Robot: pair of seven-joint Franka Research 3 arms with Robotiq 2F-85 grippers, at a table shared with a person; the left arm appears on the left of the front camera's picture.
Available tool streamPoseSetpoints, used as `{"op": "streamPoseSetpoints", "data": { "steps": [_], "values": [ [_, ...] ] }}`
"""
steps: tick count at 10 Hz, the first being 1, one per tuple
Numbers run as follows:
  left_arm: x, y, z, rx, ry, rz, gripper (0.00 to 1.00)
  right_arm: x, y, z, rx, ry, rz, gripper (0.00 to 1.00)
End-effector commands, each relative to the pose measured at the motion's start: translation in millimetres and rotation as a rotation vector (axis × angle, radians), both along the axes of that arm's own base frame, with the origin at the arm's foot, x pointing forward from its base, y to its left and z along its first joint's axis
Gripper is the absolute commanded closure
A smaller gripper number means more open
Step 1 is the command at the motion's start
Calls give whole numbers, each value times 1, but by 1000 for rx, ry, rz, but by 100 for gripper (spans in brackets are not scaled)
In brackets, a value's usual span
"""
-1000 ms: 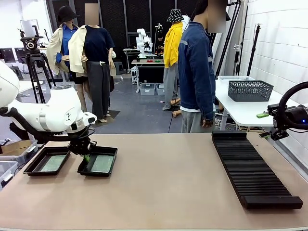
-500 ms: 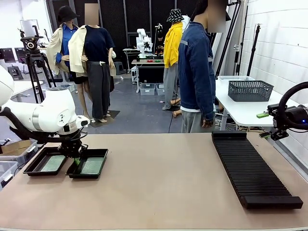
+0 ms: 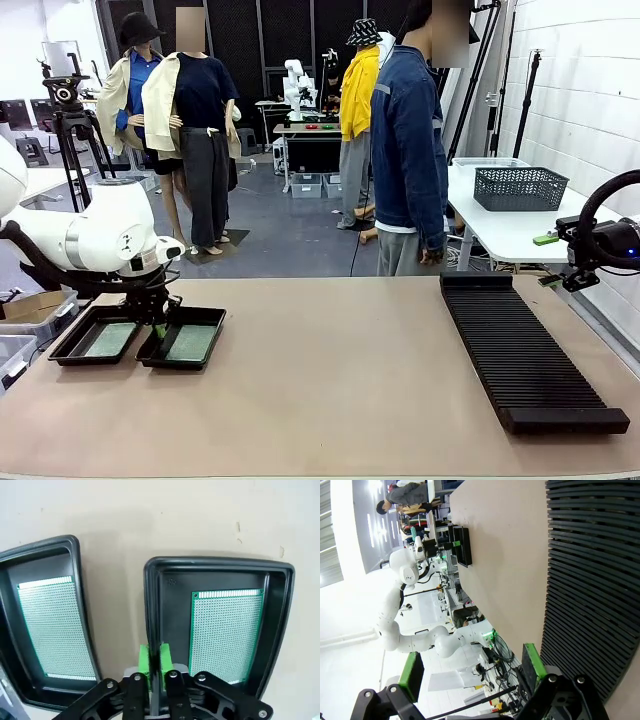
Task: Inspect and transfer BCBs to ESD trays.
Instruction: Pick up the ESD tray and place it on the left side of the table.
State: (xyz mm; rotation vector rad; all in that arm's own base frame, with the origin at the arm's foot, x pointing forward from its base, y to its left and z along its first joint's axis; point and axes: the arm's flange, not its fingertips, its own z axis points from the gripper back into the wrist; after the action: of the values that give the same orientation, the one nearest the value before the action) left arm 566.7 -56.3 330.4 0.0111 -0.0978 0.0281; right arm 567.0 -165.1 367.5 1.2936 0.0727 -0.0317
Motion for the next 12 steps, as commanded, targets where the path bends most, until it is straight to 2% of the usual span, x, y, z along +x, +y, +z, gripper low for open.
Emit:
{"op": "streamPoseSetpoints", "data": {
  "steps": [1,2,3,6,9,10,12],
  "values": [
    [-3,7,15,-17,-18,44,32,-2,3,1,-4,0,-3,0],
    [-6,7,22,-25,-20,51,13,-2,3,1,-4,0,-3,0],
    [-7,7,29,-25,-31,57,0,-2,3,1,-4,0,-3,0],
    [-12,6,44,-40,-50,66,0,-2,3,1,-4,0,-3,0],
    [0,2,38,-55,-29,87,0,-2,3,1,-4,0,-3,0],
    [-6,6,45,-25,-53,53,0,-2,3,1,-4,0,-3,0],
    [-6,6,45,-25,-53,53,0,-2,3,1,-4,0,-3,0]
  ]
}}
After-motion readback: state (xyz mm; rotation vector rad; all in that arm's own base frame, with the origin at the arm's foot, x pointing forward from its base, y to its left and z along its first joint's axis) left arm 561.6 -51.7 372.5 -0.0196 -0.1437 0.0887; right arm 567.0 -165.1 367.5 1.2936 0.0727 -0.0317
